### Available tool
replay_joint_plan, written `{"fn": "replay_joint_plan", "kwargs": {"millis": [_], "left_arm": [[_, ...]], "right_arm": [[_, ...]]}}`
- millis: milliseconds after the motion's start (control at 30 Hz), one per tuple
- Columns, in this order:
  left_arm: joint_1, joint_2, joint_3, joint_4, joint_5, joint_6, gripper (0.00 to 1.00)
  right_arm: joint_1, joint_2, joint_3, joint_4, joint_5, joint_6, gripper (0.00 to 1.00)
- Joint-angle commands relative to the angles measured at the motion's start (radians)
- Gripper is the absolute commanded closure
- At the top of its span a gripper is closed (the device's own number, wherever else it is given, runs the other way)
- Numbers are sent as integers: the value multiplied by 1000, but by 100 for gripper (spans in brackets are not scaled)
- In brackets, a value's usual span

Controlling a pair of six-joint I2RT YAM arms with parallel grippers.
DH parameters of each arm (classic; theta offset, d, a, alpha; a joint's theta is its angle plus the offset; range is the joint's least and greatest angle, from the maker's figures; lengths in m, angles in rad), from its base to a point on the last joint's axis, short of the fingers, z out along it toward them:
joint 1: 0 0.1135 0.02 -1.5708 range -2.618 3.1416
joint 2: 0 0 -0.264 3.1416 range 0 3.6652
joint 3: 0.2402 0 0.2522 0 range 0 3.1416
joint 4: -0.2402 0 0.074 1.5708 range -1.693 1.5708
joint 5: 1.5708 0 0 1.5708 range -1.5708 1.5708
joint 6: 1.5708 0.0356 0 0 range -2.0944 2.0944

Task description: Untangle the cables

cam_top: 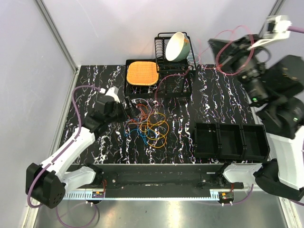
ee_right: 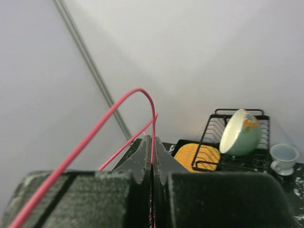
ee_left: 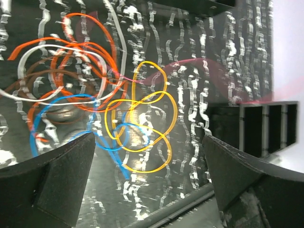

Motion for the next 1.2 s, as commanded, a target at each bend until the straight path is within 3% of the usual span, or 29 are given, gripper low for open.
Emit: {"fn": "replay_joint_plan", "kwargs": {"millis": [0, 267, 733, 967, 1167], "left_arm": [[1, -57, -43, 30, -111, 55, 1], [-30, 1, -117, 128, -80, 41, 3], [-73, 23, -70, 31, -200, 118, 7], [-77, -57, -22, -159, -264, 68, 4], [-77, -135, 64, -353, -254, 110, 2]], "right_arm": [[6, -4, 134, -132, 131, -89, 100], [6, 35, 441, -282, 200, -147, 100], [6, -70, 275, -310, 342, -199, 100], [5, -75, 263, -290, 411, -258, 100], [5, -121, 102, -226, 486, -273, 100]]}}
